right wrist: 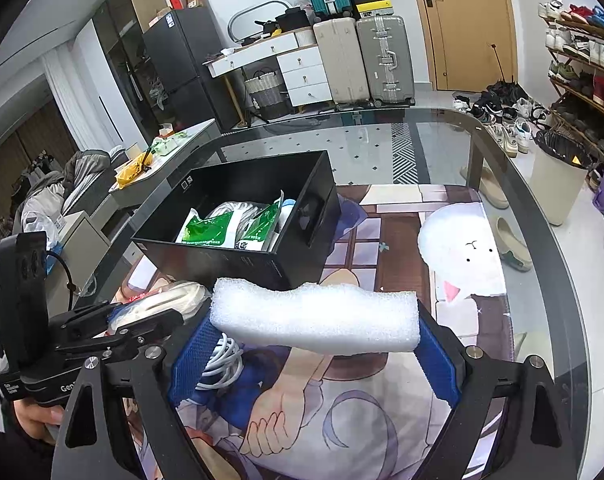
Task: Organize soft objects
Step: 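Grasp the clear bag of white rope with the left gripper while the right holds the foam, then carry the rope bag and foam strip over the black box with both grippers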
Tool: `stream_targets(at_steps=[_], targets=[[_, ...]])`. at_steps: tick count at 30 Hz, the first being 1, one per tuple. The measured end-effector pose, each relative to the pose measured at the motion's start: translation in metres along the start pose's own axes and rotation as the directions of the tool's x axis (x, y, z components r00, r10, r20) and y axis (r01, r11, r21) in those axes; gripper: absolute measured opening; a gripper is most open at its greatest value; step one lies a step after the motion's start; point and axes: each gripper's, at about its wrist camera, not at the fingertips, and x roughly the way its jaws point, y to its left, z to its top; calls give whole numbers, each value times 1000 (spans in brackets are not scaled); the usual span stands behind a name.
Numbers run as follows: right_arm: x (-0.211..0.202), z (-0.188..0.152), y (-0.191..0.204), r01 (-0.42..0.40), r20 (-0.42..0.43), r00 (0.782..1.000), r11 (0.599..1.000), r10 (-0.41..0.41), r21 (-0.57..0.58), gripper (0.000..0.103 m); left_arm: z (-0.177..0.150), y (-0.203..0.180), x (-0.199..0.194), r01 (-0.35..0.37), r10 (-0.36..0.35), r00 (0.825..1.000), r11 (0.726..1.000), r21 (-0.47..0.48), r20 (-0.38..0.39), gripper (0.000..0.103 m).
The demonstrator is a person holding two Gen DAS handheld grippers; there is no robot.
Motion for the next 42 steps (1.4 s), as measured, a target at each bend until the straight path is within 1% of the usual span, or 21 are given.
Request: stream_targets(at_steps=[10,18,24,28,33,42], targets=[[-7,0,12,-6,22,1000,999,7,-37,91,2,4,-27,21,-22,997,1000,10,70,39],[-15,0,26,-22,55,998,996,27,-86,91,9,7,-53,35,-37,989,999,20,144,39],[-19,2,42,-20,80,996,991,31,-133,91,20,7,-65,25,-31,982,999,32,185,39],[-22,6,51,-17,99,994,986,34,-165,91,32,8,-66,6,-16,979,999,49,204,39],[-17,19,59,-3,97,995,980,23,-200,91,44,11,-61,6,-16,975,999,47,220,39],[-4,42,69,7,96,995,962,20,-272,91,69,15,-45,-7,-7,974,998,59,227,39]])
